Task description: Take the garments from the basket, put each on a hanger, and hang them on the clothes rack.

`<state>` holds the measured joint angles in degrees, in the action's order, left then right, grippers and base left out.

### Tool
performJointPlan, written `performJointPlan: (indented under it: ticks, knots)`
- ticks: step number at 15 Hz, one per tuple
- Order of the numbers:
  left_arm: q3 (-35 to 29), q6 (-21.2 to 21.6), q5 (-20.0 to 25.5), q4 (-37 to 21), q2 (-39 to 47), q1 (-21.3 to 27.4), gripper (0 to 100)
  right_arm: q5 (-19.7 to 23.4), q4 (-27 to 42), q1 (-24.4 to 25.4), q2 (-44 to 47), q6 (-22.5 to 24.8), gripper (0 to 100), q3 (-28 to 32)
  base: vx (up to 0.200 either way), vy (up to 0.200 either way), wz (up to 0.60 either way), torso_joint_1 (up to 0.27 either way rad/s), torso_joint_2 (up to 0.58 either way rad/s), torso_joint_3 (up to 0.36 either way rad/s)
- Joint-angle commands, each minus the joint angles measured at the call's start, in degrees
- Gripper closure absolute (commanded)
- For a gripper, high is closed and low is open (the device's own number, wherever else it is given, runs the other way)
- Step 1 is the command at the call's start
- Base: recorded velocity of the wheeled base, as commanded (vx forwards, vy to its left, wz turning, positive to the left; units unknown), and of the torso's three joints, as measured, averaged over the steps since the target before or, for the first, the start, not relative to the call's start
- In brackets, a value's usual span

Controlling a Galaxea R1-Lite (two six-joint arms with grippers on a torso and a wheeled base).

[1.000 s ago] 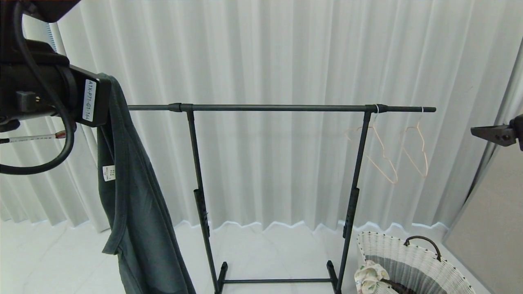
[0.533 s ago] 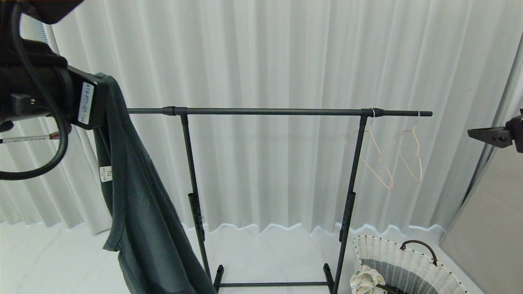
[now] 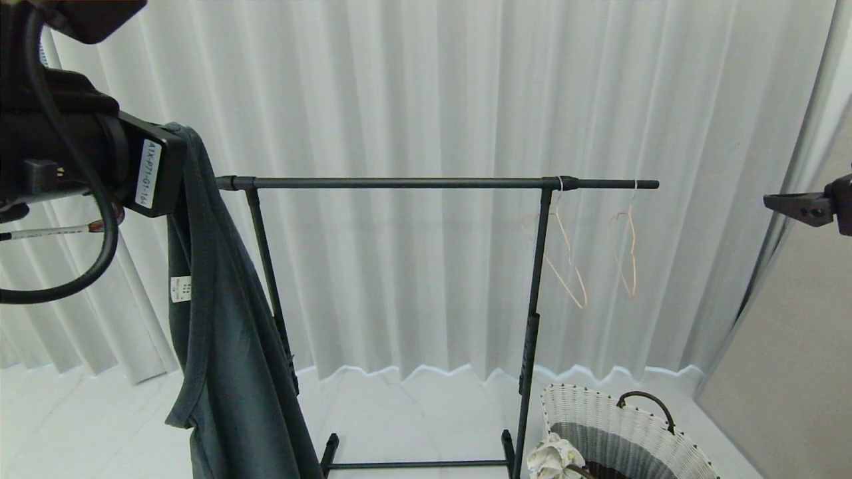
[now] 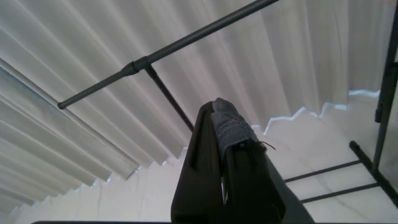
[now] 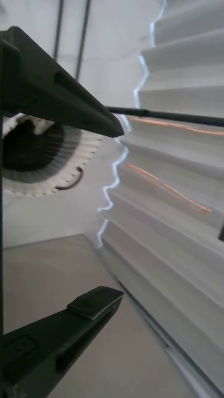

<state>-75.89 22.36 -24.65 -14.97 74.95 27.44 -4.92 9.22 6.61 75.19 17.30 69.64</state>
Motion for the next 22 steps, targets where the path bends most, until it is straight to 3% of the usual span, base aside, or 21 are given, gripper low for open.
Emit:
performJointPlan:
  ticks: [1,11,16,19,22]
  knots:
    - [-0.05,-0.03,-0.75,0.03,0.02,-0.46,100,0.18,-1.57,0.07,1.1,-0.16,0,-1.62,0.2,0.0,0.0,-0.007,0.0,0.007]
    - [0.3,-0.12,-1.63,0.03,0.11,-0.55,100,-0.35,-2.18,-1.95,5.32,-2.53,0,-3.02,0.2,0.0,0.0,0.002,0.0,0.002]
    - [1.97,-0.12,-1.63,0.29,0.2,-0.55,100,-0.35,-2.18,-4.85,12.17,-8.51,0,-3.02,0.2,0.0,0.0,0.003,0.0,0.003]
    - [2.76,-0.12,-1.63,0.38,0.2,-0.55,100,-1.14,-2.8,-6.17,18.76,-13.43,0,-3.02,0.0,0.0,0.0,0.0,0.0,0.0]
    - [3.11,-0.12,-1.72,0.38,0.55,-0.55,100,-6.5,-7.19,-6.87,28.96,-17.65,0,-3.02,0.0,0.0,0.0,0.0,0.0,0.0]
